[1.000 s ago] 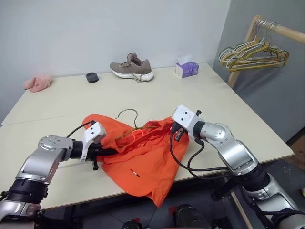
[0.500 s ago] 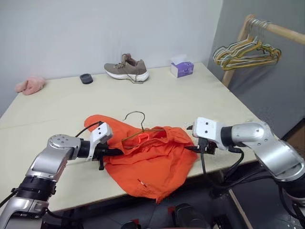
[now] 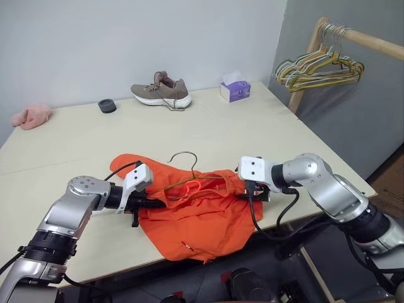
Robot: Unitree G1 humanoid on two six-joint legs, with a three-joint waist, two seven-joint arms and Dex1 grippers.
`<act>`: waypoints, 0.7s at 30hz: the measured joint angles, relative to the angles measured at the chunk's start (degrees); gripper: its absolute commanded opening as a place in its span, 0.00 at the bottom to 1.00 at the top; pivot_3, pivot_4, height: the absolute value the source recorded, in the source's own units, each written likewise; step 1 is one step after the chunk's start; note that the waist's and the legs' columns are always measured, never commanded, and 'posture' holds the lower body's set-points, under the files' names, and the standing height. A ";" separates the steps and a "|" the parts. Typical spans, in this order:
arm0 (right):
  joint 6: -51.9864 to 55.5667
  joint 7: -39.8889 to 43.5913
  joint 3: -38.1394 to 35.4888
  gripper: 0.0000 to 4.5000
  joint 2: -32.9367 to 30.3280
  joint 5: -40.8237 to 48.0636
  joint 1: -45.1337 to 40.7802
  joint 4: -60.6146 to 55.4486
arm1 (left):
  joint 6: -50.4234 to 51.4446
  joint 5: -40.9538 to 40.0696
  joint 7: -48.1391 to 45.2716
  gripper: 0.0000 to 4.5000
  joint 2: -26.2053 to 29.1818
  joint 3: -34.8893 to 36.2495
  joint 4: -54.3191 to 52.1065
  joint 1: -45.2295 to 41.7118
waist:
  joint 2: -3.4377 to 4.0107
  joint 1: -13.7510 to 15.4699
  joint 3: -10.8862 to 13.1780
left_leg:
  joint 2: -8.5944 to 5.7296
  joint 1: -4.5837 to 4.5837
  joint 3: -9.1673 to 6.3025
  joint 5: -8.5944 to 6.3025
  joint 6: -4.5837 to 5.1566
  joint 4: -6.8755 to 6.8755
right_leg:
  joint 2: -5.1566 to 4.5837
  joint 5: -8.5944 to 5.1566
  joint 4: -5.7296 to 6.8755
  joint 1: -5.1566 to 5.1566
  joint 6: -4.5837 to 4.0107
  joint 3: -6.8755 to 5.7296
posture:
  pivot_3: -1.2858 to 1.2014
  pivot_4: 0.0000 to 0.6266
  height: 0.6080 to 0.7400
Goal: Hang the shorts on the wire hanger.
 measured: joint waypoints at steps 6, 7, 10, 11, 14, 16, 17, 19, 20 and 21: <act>-2.38 5.26 1.62 0.48 2.78 -0.82 -2.77 6.95 | -0.22 0.36 -0.04 0.00 0.03 -0.03 -1.92 0.31 | 0.00 0.17 0.00 | 0.00 0.01 -0.01 0.00 0.00 0.01 | 0.00 0.00 0.02 0.01 0.00 0.01 | 0.41 0.00 1.00; -2.83 5.70 1.71 0.40 3.05 -1.08 -2.84 7.46 | -0.26 0.37 -0.02 0.00 0.03 -0.03 -2.13 0.44 | 0.00 0.24 0.00 | 0.00 0.02 -0.03 0.00 0.00 0.01 | 0.00 0.00 0.02 0.02 0.00 -0.01 | 0.41 0.00 1.00; -3.32 7.23 1.78 0.16 3.70 -1.13 -2.84 8.34 | -0.85 0.76 0.10 0.00 0.03 -0.03 -2.67 1.16 | 0.01 0.41 0.00 | 0.00 0.01 -0.04 0.00 0.00 0.01 | 0.00 0.00 0.03 0.02 0.00 -0.01 | 0.41 0.00 1.00; -3.32 7.64 1.78 0.07 3.74 -1.14 -2.84 8.35 | -1.31 0.92 0.17 0.00 0.03 -0.03 -2.75 1.21 | 0.01 0.47 0.00 | 0.00 0.01 -0.03 0.00 0.00 0.01 | 0.00 0.00 0.03 0.02 0.00 -0.01 | 0.41 0.00 1.00; -3.28 8.83 1.79 0.01 3.81 -1.13 -2.83 8.29 | -1.92 1.17 0.41 0.00 0.03 0.03 -2.91 1.24 | 0.01 0.52 0.00 | 0.00 0.02 -0.03 0.00 0.00 0.02 | 0.00 0.01 0.03 0.03 0.00 -0.01 | 0.41 0.00 1.00; -3.13 9.05 1.75 0.01 3.78 -1.13 -2.83 8.27 | -2.41 1.17 0.21 0.00 0.02 0.03 -2.96 1.39 | 0.01 0.50 0.00 | 0.00 0.02 -0.04 0.00 0.00 0.02 | 0.00 0.01 0.04 0.03 0.00 -0.01 | 0.41 0.00 1.00; -2.95 9.08 1.72 0.01 3.79 -1.10 -2.82 8.22 | -2.45 1.17 0.30 0.00 -0.04 0.04 -2.96 1.39 | 0.01 0.50 0.00 | 0.00 0.02 -0.04 0.00 0.00 0.02 | 0.00 0.01 0.04 0.03 0.00 -0.01 | 0.41 0.00 1.00; -1.67 9.05 1.31 0.00 3.60 -0.99 -2.58 7.85 | -2.28 0.91 1.42 0.17 -1.21 0.72 -2.77 1.23 | 0.01 0.57 0.00 | 0.00 0.02 -0.04 0.00 0.00 0.03 | 0.00 0.01 0.05 0.04 0.00 -0.01 | 0.41 0.00 1.00; -0.92 9.04 0.93 0.00 3.53 -0.82 -2.33 7.67 | -2.21 0.68 1.79 0.23 -1.74 1.01 -2.63 1.07 | 0.00 0.62 -0.01 | 0.00 0.02 -0.05 0.00 0.00 0.04 | 0.00 0.01 0.05 0.04 0.00 -0.02 | 0.41 0.00 1.00; -0.38 9.03 0.41 0.00 3.46 -0.45 -2.00 7.23 | -2.12 0.46 2.26 0.30 -2.10 1.44 -2.54 1.03 | 0.00 0.65 -0.01 | 0.00 0.02 -0.04 0.00 0.00 0.04 | 0.00 0.01 0.05 0.04 0.01 -0.01 | 0.41 0.00 1.00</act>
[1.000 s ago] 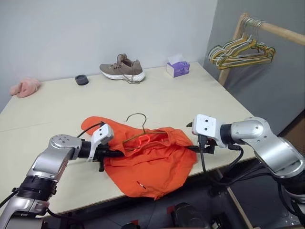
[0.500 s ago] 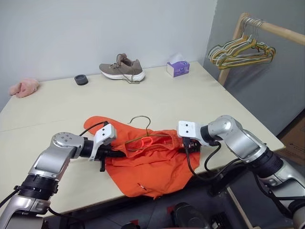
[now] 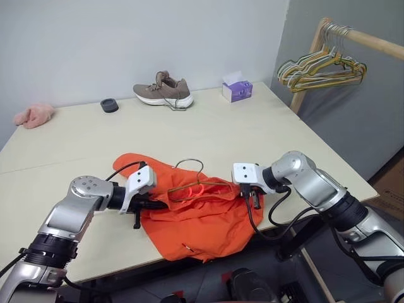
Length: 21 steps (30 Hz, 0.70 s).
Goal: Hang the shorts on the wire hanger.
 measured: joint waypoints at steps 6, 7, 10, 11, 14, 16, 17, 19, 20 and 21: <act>2.46 -0.09 -3.36 0.00 -1.24 1.73 1.85 -1.61 | 0.92 -4.23 3.00 0.64 -0.46 7.00 -0.44 1.74 | 0.00 -0.13 0.00 | 0.01 0.02 0.00 0.00 0.00 0.00 | 0.00 0.00 0.01 0.00 0.00 0.01 | 0.42 0.00 1.00; 2.96 -0.09 -3.66 0.00 -1.65 1.92 2.23 -1.60 | 0.99 -4.51 3.55 0.64 -0.32 8.47 -0.30 2.08 | 0.00 -0.09 0.00 | 0.01 0.01 0.00 0.00 0.00 0.00 | 0.00 0.00 0.01 0.00 0.00 0.00 | 0.42 0.00 1.00; 4.51 -0.13 -5.25 0.00 -2.49 2.82 3.15 -1.60 | 0.91 -5.41 7.04 0.64 -0.12 13.53 2.99 2.04 | 0.00 0.03 0.00 | 0.00 0.03 -0.01 0.00 0.00 0.03 | 0.00 0.00 0.06 0.01 0.01 -0.01 | 0.42 0.00 1.00; 5.08 -0.30 -6.18 0.00 -2.96 3.17 3.64 -1.53 | 0.85 -5.60 8.47 0.64 -0.06 15.51 4.59 1.82 | 0.00 0.09 0.00 | -0.01 0.04 -0.02 0.00 0.00 0.03 | 0.00 0.00 0.07 0.02 0.01 -0.01 | 0.42 0.00 1.00; 7.07 -1.45 -8.37 0.00 -3.32 4.26 4.56 -1.21 | 0.49 -5.76 11.92 0.64 0.02 19.48 7.94 0.59 | -0.01 0.18 -0.01 | -0.01 0.04 -0.02 0.00 0.00 0.05 | -0.01 0.01 0.08 0.02 0.01 -0.02 | 0.42 0.00 1.00; 9.05 -2.92 -10.46 0.00 -3.13 5.10 5.44 -1.13 | 0.60 -6.44 14.13 0.64 -0.10 21.74 9.49 -0.39 | -0.01 0.23 -0.01 | -0.01 0.03 -0.02 0.00 0.00 0.04 | -0.01 0.01 0.07 0.02 0.02 -0.01 | 0.42 0.00 1.00; 10.70 -4.29 -12.49 0.00 -2.82 5.88 6.38 -1.16 | 1.26 -7.34 15.01 0.64 -0.34 22.96 9.61 -0.57 | -0.02 0.26 -0.01 | -0.01 0.02 -0.02 0.00 0.00 0.04 | -0.01 0.01 0.06 0.02 0.02 -0.01 | 0.42 0.00 1.00; 13.65 -7.04 -16.47 0.00 -2.58 7.15 8.36 -1.36 | 3.62 -9.76 15.42 0.64 -0.97 24.48 7.36 0.75 | -0.01 0.27 -0.01 | -0.03 0.00 0.02 0.00 0.00 0.02 | -0.06 0.01 0.02 0.02 0.02 0.02 | 0.42 0.00 1.00; 15.43 -8.57 -18.78 0.00 -2.55 7.85 9.61 -1.72 | 5.15 -11.21 15.35 0.64 -1.65 24.50 4.86 2.08 | -0.01 0.29 -0.02 | -0.05 -0.01 0.04 0.00 -0.01 0.02 | -0.09 0.01 0.01 0.03 0.02 0.04 | 0.42 0.00 1.00; 17.62 -10.52 -21.62 0.00 -2.47 8.69 11.30 -2.59 | 7.09 -12.97 15.31 0.64 -3.07 24.20 1.57 3.70 | -0.01 0.51 -0.02 | -0.08 -0.04 0.05 -0.01 -0.01 0.02 | -0.14 0.00 -0.01 0.03 0.03 0.06 | 0.41 0.00 1.00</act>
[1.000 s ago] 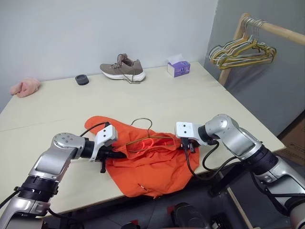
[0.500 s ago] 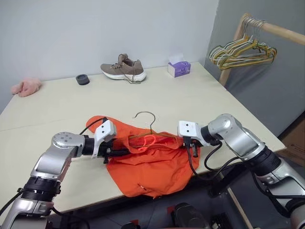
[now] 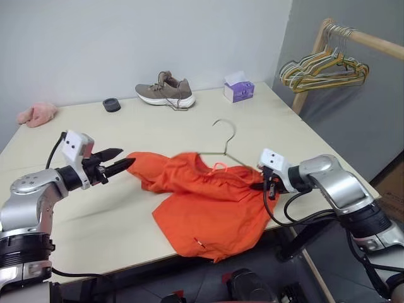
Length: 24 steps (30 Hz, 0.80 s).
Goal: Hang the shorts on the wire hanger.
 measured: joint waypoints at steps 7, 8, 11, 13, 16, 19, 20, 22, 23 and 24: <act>11.12 -8.86 -12.76 0.00 0.08 4.43 8.63 -9.30 | 7.82 -7.61 2.43 0.64 -7.30 -5.02 -13.21 -0.52 | -0.03 1.36 -0.02 | -0.01 0.02 -0.02 0.00 0.00 0.08 | 0.08 0.04 0.05 0.03 0.07 -0.03 | 0.39 0.00 1.00; 12.63 -10.52 -14.95 0.00 0.09 4.81 9.75 -10.17 | 8.66 -8.50 2.86 0.64 -8.30 -5.79 -14.45 -1.47 | -0.02 1.40 -0.02 | -0.02 0.04 0.01 0.01 0.00 0.10 | 0.09 0.06 0.04 0.06 0.11 -0.01 | 0.39 0.00 1.00; 15.92 -16.13 -22.32 0.00 0.12 4.74 12.90 -11.71 | 9.42 -10.06 4.65 0.64 -11.82 -8.38 -17.16 -4.46 | -0.04 1.18 -0.04 | -0.04 0.03 0.09 0.01 0.00 0.16 | 0.08 0.09 -0.02 0.10 0.17 0.06 | 0.38 0.00 1.00; 17.01 -19.01 -25.61 0.00 0.11 4.50 14.37 -12.17 | 9.44 -10.50 5.18 0.64 -12.83 -9.94 -18.72 -5.65 | -0.03 0.78 -0.06 | -0.04 0.04 0.15 0.00 0.01 0.15 | 0.09 0.10 -0.08 0.10 0.17 0.11 | 0.38 0.00 1.00; 17.69 -23.19 -28.92 0.00 0.28 4.21 17.49 -13.53 | 8.49 -10.33 6.18 0.64 -14.85 -11.82 -19.67 -7.75 | 0.02 -0.69 -0.08 | -0.01 0.03 0.21 0.00 0.01 0.13 | 0.12 0.09 -0.13 0.08 0.17 0.17 | 0.37 0.00 1.00; 17.74 -27.15 -31.03 0.00 0.88 3.41 19.95 -14.57 | 6.22 -10.03 6.37 0.64 -16.88 -13.63 -20.49 -9.18 | 0.03 -1.88 -0.09 | -0.02 0.03 0.27 0.00 0.01 0.13 | 0.12 0.11 -0.18 0.09 0.20 0.23 | 0.37 0.00 1.00; 17.63 -28.48 -31.49 0.00 1.08 2.64 20.54 -14.86 | 5.41 -10.01 6.33 0.64 -17.35 -13.80 -20.66 -9.50 | 0.03 -2.29 -0.09 | -0.02 0.04 0.31 0.00 0.01 0.13 | 0.12 0.11 -0.18 0.09 0.21 0.26 | 0.37 0.00 1.00; 16.91 -31.51 -33.26 0.00 1.97 1.74 21.38 -15.17 | 4.19 -9.94 6.27 0.64 -17.56 -13.88 -20.65 -9.83 | 0.05 -3.05 -0.10 | -0.01 0.06 0.33 0.00 0.01 0.13 | 0.12 0.13 -0.18 0.10 0.23 0.27 | 0.36 0.00 1.00; 16.33 -33.74 -34.28 0.00 2.47 0.74 21.55 -15.15 | 3.64 -9.90 6.23 0.64 -17.56 -13.88 -20.57 -9.86 | 0.07 -3.53 -0.11 | -0.02 0.06 0.33 0.00 0.01 0.13 | 0.11 0.14 -0.18 0.10 0.25 0.28 | 0.36 0.00 1.00; 15.92 -35.37 -35.27 0.00 2.61 0.03 21.55 -15.12 | 3.50 -9.85 6.19 0.64 -17.56 -13.94 -20.51 -9.89 | 0.10 -3.91 -0.13 | -0.02 0.07 0.37 0.00 0.01 0.13 | 0.10 0.15 -0.19 0.11 0.27 0.31 | 0.36 0.00 1.00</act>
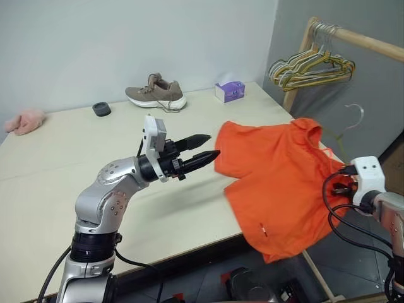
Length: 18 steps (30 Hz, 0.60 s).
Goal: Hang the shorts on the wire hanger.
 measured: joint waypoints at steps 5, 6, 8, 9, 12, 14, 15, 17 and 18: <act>-1.64 -6.15 -3.73 0.00 0.19 -2.28 -0.58 0.01 | -1.84 0.60 0.15 0.64 -1.78 -1.27 0.51 -1.36 | -0.02 -1.37 0.01 | 0.00 0.01 0.02 0.00 0.00 0.00 | 0.00 0.03 -0.11 0.07 0.05 0.02 | 0.35 0.01 1.00; -1.76 -7.07 -4.12 0.00 0.19 -2.53 -1.08 0.01 | -2.07 0.57 0.23 0.64 -2.49 -1.55 0.51 -1.99 | -0.01 -1.65 0.00 | 0.00 0.01 0.04 0.00 0.00 0.00 | 0.00 0.04 -0.15 0.08 0.07 0.03 | 0.35 0.01 1.00; -2.26 -8.61 -4.62 0.00 0.18 -2.78 -2.15 -0.02 | -2.45 0.53 0.44 0.64 -3.78 -1.83 0.44 -2.90 | -0.01 -2.27 0.00 | 0.00 0.05 0.03 0.00 0.00 -0.02 | 0.00 0.04 -0.25 0.16 0.08 0.02 | 0.35 0.01 1.00; -2.51 -9.40 -4.62 0.00 0.18 -3.08 -2.68 -0.13 | -2.64 0.53 0.61 0.64 -4.12 -2.08 0.38 -3.00 | 0.00 -2.69 0.00 | 0.00 0.11 0.00 0.00 0.01 -0.07 | 0.00 0.05 -0.36 0.28 0.08 -0.02 | 0.35 0.01 1.00; -2.68 -11.03 -4.65 0.00 0.35 -3.18 -3.93 -0.39 | -3.53 0.55 0.78 0.64 -5.00 -2.65 0.34 -2.99 | -0.01 -3.44 0.01 | 0.01 0.18 0.03 -0.02 0.02 -0.08 | 0.00 0.05 -0.47 0.39 0.09 0.01 | 0.35 0.01 1.00; -2.69 -12.80 -4.66 0.00 1.87 -3.21 -5.72 -0.78 | -4.42 0.78 0.79 0.64 -5.42 -2.80 0.11 -2.87 | -0.01 -3.80 0.01 | 0.01 0.19 0.03 -0.02 0.02 -0.08 | 0.00 0.06 -0.47 0.41 0.11 0.01 | 0.35 0.01 1.00; -2.69 -13.49 -4.57 0.00 2.54 -3.21 -6.53 -0.93 | -5.15 1.14 0.79 0.64 -5.63 -3.06 0.02 -2.82 | -0.01 -3.94 0.01 | 0.01 0.21 0.03 -0.02 0.02 -0.08 | -0.01 0.06 -0.47 0.43 0.12 0.00 | 0.35 0.01 1.00; -2.69 -15.14 -4.35 0.00 3.57 -3.30 -8.57 -1.00 | -6.88 2.42 0.80 0.64 -6.02 -4.22 -0.09 -2.70 | -0.01 -4.03 0.01 | 0.00 0.28 0.02 -0.02 0.02 -0.08 | -0.02 0.06 -0.48 0.53 0.12 -0.01 | 0.35 0.01 1.00; -2.71 -16.13 -4.05 0.00 3.87 -3.73 -9.71 -0.98 | -7.73 3.05 0.81 0.64 -6.03 -4.81 -0.14 -2.55 | -0.01 -4.12 0.01 | 0.00 0.31 0.01 -0.02 0.02 -0.08 | -0.02 0.06 -0.49 0.56 0.11 -0.01 | 0.35 0.01 1.00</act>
